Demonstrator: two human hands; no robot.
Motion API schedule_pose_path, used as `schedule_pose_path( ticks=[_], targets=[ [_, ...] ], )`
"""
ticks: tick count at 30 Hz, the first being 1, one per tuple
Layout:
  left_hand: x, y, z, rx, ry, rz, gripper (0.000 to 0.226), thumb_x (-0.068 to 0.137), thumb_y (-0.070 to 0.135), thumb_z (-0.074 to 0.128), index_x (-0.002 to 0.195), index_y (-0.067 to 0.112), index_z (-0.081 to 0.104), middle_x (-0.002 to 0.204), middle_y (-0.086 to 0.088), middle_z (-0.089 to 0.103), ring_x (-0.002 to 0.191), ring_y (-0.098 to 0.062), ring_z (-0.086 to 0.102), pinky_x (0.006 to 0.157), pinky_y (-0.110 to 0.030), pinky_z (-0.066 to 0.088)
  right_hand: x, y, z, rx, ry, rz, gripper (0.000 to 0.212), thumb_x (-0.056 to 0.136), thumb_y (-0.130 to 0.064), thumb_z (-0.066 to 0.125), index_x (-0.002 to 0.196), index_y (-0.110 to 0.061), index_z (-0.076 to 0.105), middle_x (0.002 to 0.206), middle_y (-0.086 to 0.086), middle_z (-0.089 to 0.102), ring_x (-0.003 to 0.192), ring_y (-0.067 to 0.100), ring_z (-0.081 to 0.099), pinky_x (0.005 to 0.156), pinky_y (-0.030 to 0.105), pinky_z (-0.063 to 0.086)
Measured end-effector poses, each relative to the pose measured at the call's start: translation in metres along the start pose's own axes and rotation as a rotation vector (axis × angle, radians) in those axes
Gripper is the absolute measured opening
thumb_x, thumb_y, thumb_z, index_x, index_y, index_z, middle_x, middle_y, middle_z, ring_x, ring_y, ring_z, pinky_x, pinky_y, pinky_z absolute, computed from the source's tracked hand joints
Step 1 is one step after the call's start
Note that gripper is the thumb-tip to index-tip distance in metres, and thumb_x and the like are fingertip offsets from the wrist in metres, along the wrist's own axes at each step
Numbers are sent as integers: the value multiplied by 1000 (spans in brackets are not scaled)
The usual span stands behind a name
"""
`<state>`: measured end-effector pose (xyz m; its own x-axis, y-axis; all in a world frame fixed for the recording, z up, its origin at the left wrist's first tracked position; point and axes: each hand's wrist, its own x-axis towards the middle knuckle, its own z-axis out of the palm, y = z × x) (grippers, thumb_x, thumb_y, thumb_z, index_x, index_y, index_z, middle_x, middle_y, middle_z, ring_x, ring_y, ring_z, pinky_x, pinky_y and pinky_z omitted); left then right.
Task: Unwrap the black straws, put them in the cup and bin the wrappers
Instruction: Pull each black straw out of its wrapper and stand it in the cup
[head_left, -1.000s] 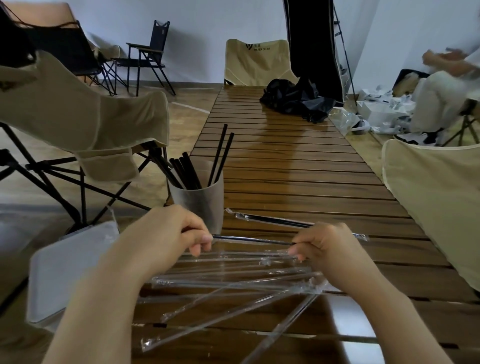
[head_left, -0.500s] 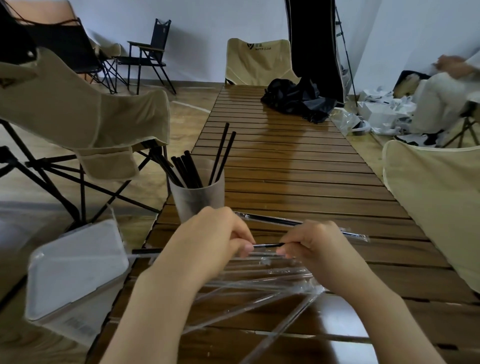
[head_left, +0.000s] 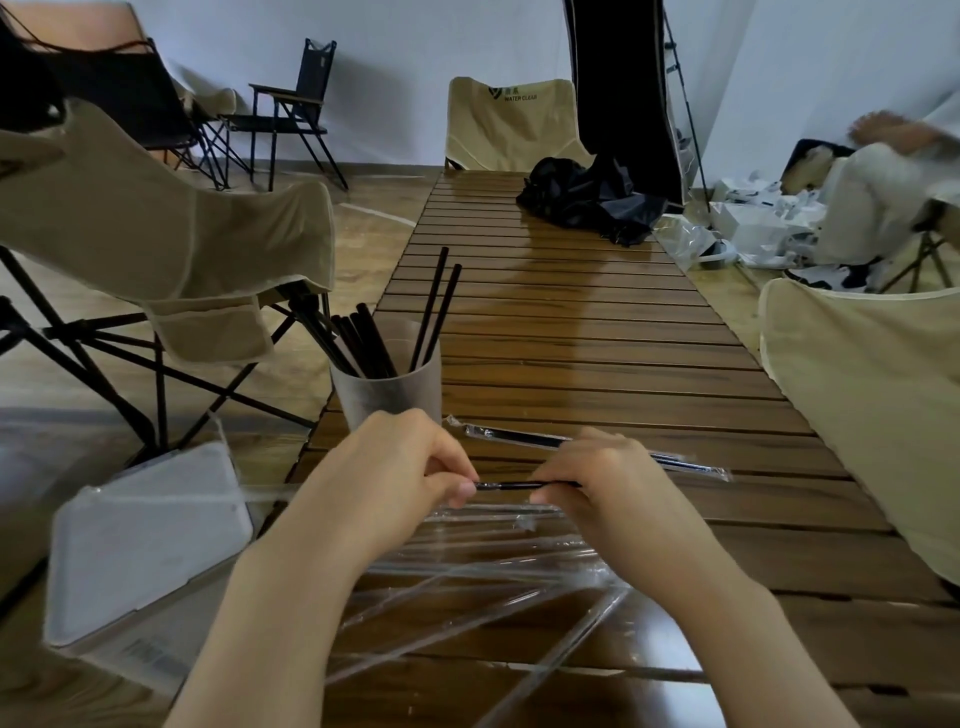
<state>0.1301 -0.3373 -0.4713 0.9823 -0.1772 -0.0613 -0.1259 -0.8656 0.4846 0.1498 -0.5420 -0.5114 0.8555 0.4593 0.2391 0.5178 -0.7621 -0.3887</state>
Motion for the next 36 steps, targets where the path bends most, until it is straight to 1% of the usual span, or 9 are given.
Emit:
schedule_pose_path(
  ticks=[6,8,11,13,16,22,26,30,36],
  targets=[
    [-4,-11,-9,-27,21,-30,6,84,38,69,85,40,74,78,24,68,79,7,63,82,-22,53,-5,16,-7,8,40,71,10,83,-36,64,75,-35,70,66,-24,51,74,-5,46,70,24,45],
    [-4,-13,-10,-26,33,-33,5,83,38,70,85,39,75,75,25,67,77,7,63,81,-22,54,-7,19,-11,-11,50,88,9,84,-37,63,79,-35,70,69,-26,53,77,-4,46,77,28,44],
    [-3,-11,-7,1,40,-20,6,85,38,68,86,38,74,77,23,67,77,7,62,83,-24,54,-5,8,-9,-35,38,71,15,85,-39,62,97,-36,70,88,-22,63,89,1,47,88,29,38],
    [-2,-10,-5,-1,48,-15,6,85,38,68,85,38,74,78,22,68,78,7,62,83,-26,54,-1,-4,-3,-40,54,3,18,86,-36,62,102,-35,69,93,-19,65,91,4,48,86,30,36],
    [-2,-10,-5,-9,54,-15,5,84,38,69,84,39,73,79,22,69,79,6,63,83,-27,54,3,-11,2,-49,71,-29,14,86,-34,62,96,-33,72,89,-17,67,90,8,51,85,33,36],
    [-3,-15,-9,-9,85,-8,7,85,40,68,86,39,74,78,24,67,78,8,61,80,-22,54,-5,8,-10,-41,69,101,15,84,-39,61,96,-36,70,87,-23,61,89,2,45,91,31,32],
    [-1,-11,-6,-9,80,6,6,85,39,68,84,40,74,78,22,68,78,7,62,81,-24,54,-1,-8,-3,-35,59,12,15,85,-35,64,100,-35,69,94,-20,65,92,3,47,88,29,33],
    [-2,-13,-8,-23,72,2,6,84,38,69,86,40,74,79,22,69,79,7,62,82,-24,54,3,-11,2,-9,71,-13,11,85,-32,66,93,-34,72,85,-20,64,88,4,51,86,31,36],
    [-4,-28,-13,-5,108,-44,7,83,40,69,77,43,69,77,22,67,77,6,62,80,-27,55,-4,11,-12,1,171,141,11,80,-28,70,89,-31,74,81,-22,60,85,7,50,85,44,45]
  ],
)
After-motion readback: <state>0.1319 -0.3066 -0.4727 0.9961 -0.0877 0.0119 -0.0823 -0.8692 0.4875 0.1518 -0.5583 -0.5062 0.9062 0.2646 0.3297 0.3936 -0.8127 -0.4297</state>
